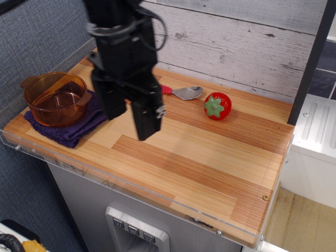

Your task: PICKLUP THE TOMATO AND PUT NEAR THE VIOLET TOWEL

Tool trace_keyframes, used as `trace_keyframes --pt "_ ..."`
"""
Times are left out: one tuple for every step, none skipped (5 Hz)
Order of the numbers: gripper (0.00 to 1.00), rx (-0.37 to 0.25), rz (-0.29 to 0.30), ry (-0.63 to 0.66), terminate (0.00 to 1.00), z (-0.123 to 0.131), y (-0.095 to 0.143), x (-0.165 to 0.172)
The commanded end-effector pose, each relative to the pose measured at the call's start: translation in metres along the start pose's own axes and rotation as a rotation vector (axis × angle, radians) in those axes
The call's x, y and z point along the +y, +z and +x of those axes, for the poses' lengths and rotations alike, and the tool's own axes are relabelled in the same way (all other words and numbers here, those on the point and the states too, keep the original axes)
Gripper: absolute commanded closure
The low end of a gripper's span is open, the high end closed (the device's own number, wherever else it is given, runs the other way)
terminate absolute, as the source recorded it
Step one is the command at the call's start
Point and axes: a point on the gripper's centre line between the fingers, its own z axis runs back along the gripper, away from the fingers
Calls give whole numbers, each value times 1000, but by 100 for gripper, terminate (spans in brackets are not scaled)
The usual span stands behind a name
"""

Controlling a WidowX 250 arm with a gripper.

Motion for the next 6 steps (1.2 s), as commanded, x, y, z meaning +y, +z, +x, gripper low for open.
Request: trace_keyframes --pt "0 -76 99 11 0 74 -8 5" --pt "0 -123 82 -6 0 105 -18 11" --pt "0 -139 75 -26 0 121 -27 16" --pt "0 -123 78 -47 0 138 -38 19" --pt "0 -98 135 -59 0 150 -48 17" --pt "0 -83 102 -90 0 160 -58 10"
